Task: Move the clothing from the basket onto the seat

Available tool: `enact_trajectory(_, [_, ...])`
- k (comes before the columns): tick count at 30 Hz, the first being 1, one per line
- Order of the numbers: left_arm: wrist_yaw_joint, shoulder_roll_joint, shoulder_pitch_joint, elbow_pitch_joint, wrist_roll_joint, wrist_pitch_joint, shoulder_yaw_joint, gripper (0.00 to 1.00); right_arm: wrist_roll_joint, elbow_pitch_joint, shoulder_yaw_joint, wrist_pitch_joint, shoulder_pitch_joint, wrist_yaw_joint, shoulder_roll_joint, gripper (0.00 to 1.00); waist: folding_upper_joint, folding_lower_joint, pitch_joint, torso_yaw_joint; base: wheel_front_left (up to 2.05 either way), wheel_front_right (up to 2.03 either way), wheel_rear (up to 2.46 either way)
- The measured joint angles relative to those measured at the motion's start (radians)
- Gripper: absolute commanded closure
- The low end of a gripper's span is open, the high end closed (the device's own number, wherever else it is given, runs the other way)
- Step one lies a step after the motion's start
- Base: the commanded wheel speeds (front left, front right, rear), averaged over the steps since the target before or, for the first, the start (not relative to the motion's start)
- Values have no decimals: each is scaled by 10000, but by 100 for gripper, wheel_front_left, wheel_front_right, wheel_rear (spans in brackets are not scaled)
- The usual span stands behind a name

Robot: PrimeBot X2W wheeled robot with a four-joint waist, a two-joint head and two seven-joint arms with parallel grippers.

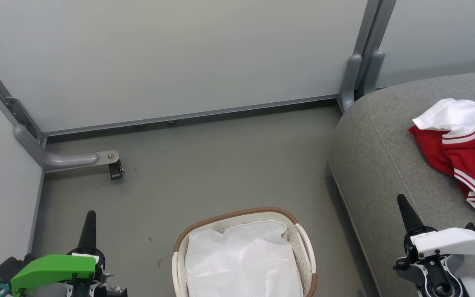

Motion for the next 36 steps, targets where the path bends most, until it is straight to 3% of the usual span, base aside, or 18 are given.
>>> enact_trajectory(36, [-178,15,-311,-334,-2604,723,293,100,2748,-349,-351,717,-5,-4,-2,100,0,0,-62,-24,0,0,0])
